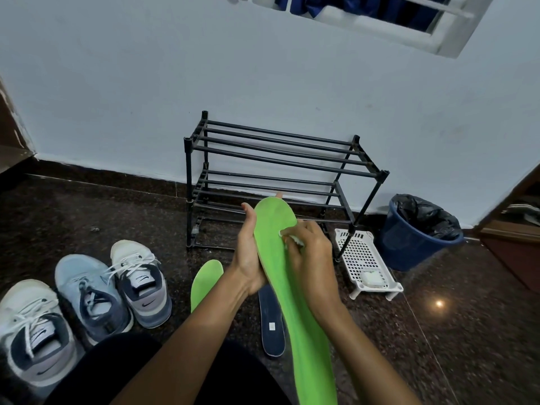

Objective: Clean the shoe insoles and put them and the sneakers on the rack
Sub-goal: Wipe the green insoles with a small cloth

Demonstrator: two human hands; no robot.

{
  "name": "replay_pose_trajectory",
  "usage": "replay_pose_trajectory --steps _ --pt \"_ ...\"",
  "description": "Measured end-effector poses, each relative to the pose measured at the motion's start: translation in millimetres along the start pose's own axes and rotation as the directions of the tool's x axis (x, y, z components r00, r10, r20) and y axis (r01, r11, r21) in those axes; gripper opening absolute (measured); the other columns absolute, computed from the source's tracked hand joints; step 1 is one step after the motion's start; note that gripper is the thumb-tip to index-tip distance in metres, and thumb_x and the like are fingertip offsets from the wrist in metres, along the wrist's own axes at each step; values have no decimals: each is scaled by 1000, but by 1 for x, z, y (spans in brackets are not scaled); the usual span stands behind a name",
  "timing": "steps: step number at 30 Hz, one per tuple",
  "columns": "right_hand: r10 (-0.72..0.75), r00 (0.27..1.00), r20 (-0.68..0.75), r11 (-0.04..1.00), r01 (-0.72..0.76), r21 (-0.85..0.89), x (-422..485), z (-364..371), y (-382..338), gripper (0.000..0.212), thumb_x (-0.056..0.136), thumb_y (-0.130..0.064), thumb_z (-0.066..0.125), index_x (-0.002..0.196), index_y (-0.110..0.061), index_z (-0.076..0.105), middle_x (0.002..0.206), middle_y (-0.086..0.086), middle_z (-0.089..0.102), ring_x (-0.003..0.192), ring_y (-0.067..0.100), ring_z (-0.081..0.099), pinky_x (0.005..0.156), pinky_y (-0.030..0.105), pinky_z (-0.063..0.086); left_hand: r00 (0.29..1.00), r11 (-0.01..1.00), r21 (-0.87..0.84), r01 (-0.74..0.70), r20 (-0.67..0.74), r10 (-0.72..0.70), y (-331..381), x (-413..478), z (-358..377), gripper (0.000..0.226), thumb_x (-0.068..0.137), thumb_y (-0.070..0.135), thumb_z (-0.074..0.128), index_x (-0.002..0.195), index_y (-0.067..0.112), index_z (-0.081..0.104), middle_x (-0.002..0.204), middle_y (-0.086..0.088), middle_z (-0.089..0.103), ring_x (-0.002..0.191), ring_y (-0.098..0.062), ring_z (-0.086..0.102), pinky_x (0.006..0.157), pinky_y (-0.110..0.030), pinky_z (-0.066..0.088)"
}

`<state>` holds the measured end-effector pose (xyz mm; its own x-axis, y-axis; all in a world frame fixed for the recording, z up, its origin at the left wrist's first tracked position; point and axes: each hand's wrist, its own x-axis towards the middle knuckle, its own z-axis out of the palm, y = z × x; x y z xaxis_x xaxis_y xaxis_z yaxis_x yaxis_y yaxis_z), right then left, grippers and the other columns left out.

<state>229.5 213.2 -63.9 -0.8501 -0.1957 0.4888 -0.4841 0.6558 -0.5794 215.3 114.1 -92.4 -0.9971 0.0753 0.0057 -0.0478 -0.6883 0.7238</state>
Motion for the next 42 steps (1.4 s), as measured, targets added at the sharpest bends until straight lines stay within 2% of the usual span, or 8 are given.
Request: replay_pose_trajectory --steps 3,10,16,24,28,32,38,42 --pt "-6 1000 -6 1000 6 -10 -3 5 -4 14 84 4 57 92 -1 67 87 0 51 89 19 54 70 7 34 1000 1000 -20 -6 -16 5 2 0 -1 70 91 65 10 132 27 52 98 -9 71 85 -20 68 73 -33 56" --pt "-83 994 66 995 80 57 -16 9 -11 14 82 4 58 90 -2 68 85 1 53 82 19 55 72 18 38 999 998 -66 20 -39 -23 3 1 0 70 87 70 12 126 32 56 104 -16 68 93 -32 66 97 -50 43" --pt "-6 1000 -17 1000 6 -10 -1 5 -2 14 85 2 57 92 -2 67 87 -1 52 86 16 52 72 19 37 999 1000 -9 2 -35 -2 1 1 0 70 91 65 10 132 26 52 99 -6 72 86 -18 69 71 -30 57" --pt "-108 993 51 993 106 45 -17 13 -13 14 81 -1 56 89 -2 68 85 3 55 81 20 55 70 16 37 999 998 -68 12 -40 -15 6 1 -1 72 88 70 10 128 30 54 103 -16 68 92 -32 66 94 -49 45" --pt "-92 995 36 996 92 -2 -9 7 -7 13 82 4 58 90 -1 67 88 4 55 91 18 54 73 11 35 999 1000 -28 7 -37 -8 6 1 -1 71 89 68 10 128 28 54 102 -14 69 93 -29 67 86 -42 53" --pt "-18 999 -35 999 17 -43 2 3 1 15 85 4 55 94 -1 66 93 -2 51 93 21 53 75 22 41 999 1000 9 1 -43 -1 3 1 -2 70 91 65 9 129 28 54 98 -8 71 83 -20 69 68 -31 56" --pt "-36 999 8 996 35 87 -21 15 -15 12 82 0 59 90 0 68 86 3 52 83 15 53 73 6 35 998 997 -71 21 -56 -25 7 0 -3 71 87 71 12 124 30 57 105 -18 66 99 -36 63 96 -50 45" --pt "-10 1000 -10 991 11 132 -17 6 -13 7 82 0 63 84 -2 69 86 1 52 82 4 48 80 -3 30 998 999 -35 32 -50 -33 5 -1 -1 72 88 71 9 123 30 57 102 -16 69 93 -30 66 83 -39 55"
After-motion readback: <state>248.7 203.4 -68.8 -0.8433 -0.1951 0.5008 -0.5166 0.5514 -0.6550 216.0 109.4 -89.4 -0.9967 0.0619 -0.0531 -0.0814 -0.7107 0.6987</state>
